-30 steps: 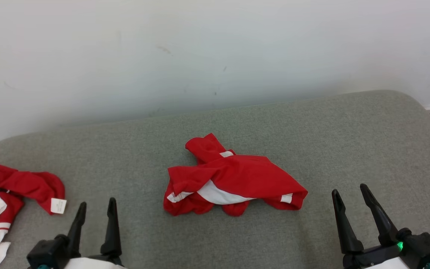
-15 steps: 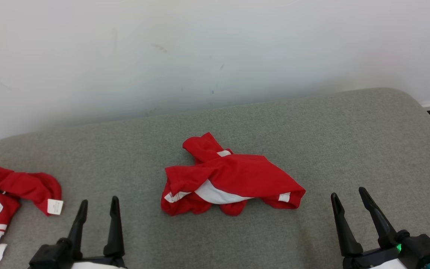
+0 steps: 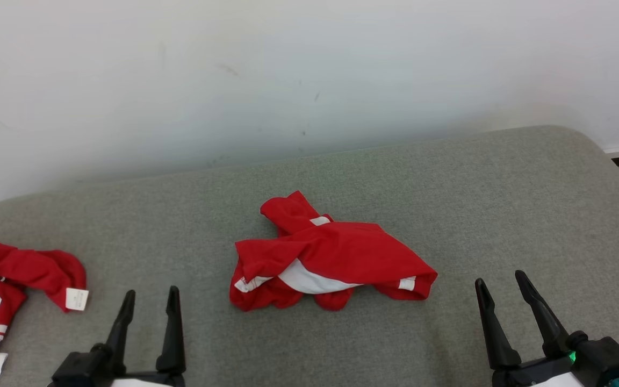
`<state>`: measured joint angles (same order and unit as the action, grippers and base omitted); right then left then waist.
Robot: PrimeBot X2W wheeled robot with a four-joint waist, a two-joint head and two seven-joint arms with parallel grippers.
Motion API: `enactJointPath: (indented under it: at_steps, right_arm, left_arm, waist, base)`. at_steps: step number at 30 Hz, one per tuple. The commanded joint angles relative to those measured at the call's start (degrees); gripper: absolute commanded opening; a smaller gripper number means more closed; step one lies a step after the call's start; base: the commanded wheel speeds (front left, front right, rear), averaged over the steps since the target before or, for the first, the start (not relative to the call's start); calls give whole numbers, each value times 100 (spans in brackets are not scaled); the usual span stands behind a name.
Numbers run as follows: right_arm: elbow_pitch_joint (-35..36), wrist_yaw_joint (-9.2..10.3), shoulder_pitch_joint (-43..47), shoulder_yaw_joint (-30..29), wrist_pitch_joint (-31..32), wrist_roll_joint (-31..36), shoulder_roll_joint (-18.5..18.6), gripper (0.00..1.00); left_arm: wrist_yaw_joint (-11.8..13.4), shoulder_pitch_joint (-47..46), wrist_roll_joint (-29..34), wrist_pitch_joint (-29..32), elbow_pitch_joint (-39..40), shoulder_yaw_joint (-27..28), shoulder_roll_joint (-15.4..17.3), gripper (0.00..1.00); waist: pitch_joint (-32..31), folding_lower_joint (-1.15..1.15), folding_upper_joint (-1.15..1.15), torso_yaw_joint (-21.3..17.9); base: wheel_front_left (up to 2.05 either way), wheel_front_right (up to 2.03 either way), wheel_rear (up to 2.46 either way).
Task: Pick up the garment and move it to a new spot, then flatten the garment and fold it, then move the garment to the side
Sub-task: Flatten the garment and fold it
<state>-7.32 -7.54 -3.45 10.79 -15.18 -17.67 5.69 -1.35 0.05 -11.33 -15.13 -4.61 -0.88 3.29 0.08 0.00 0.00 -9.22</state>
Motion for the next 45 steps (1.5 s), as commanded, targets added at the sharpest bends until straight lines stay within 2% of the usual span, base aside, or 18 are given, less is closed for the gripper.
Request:
enactJointPath:
  at_steps: [1,9,16,25,32,33,34,35,36,45]
  right_arm:
    - [-18,10,-54,2,5,-17,9,100]
    - [-65,10,-110,64,5,-50,19,100]
    - [-75,10,-236,118,5,-47,-13,100]
    - [-72,10,-307,217,5,-93,-58,100]
    - [-63,10,-329,233,5,-98,-102,100]
    - [-61,10,-320,229,5,-95,-109,100]
    - [-61,10,-309,224,5,-93,-113,100]
    - [-59,10,-295,214,5,-91,-116,100]
    - [-58,10,-276,198,5,-88,-120,100]
    - [-50,10,-206,90,5,-72,-157,100]
  left_arm:
    - [-47,-26,44,-2,-58,8,-1,100]
    - [-298,-273,-113,45,-767,-322,-15,100]
    - [-468,-714,-249,491,-1374,-598,121,100]
    - [-439,-1221,-308,1019,-2050,-592,304,100]
    - [-403,-1599,-395,1170,-2503,-499,458,100]
    - [-405,-1631,-411,1176,-2541,-479,480,97]
    - [-409,-1662,-435,1172,-2569,-463,495,59]
    - [-415,-1675,-454,1157,-2584,-461,497,8]
    - [-424,-1675,-482,1142,-2589,-463,495,0]
    - [-499,-1732,-786,1152,-2202,-452,431,0]
  waist:
    - [0,0,0,-6]
    - [42,0,0,-168]
    - [109,0,0,-548]
    - [270,0,0,-1059]
    - [389,0,0,-1260]
    - [392,0,0,-1272]
    - [392,0,0,-1280]
    - [389,0,0,-1282]
    - [384,0,0,-1274]
    - [342,0,0,-827]
  base:
    - [0,0,0]
    - [0,0,0]
    - [0,0,0]
    - [0,0,0]
    - [0,0,0]
    - [0,0,0]
    - [0,0,0]
    - [0,0,0]
    - [0,0,0]
    - [0,0,0]
